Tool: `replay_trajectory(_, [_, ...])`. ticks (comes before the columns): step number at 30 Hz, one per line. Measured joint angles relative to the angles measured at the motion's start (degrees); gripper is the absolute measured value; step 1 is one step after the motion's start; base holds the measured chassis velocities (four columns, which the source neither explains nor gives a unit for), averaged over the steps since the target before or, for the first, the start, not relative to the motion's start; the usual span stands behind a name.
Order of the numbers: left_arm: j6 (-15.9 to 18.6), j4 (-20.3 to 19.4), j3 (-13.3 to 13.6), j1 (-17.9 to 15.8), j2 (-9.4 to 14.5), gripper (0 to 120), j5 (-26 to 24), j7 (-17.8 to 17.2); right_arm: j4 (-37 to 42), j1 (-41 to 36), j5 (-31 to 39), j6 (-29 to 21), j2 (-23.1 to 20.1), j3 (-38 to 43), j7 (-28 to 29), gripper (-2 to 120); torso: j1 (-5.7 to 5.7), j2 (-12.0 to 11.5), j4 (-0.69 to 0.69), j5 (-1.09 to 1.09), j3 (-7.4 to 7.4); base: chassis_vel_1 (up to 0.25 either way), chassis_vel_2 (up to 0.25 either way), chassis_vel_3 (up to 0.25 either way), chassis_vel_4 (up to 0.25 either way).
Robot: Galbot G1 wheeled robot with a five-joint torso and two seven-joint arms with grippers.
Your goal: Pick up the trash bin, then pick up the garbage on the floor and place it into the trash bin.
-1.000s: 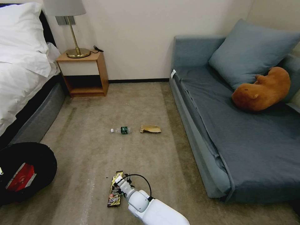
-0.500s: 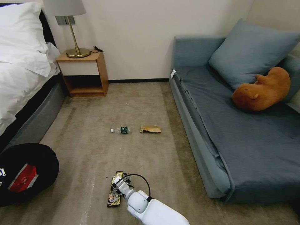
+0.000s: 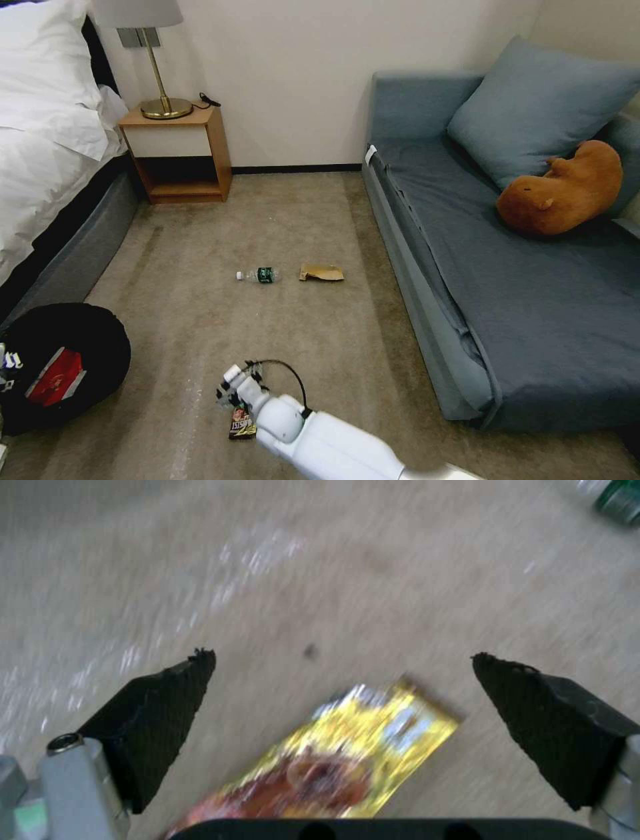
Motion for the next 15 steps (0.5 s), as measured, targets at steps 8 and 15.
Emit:
replay_trajectory(8, [-0.2,0.9,-0.9,0.5,0.5,6,-0.1,0.0,0.2,1.5,1.5,-1.4,-0.6,-2.7,-0.5,99,0.0,0.0,0.02,0.06,0.0,0.0,0.0,0.0,0.0])
replay_trajectory(15, [-0.7,1.3,-1.3,1.3,0.5,6,0.4,0.4,-1.3,3.2,-0.6,-2.5,-1.5,-6.2,-3.5,100,0.0,0.0,0.01,0.06,-0.01,0.0,0.0,0.0,0.0])
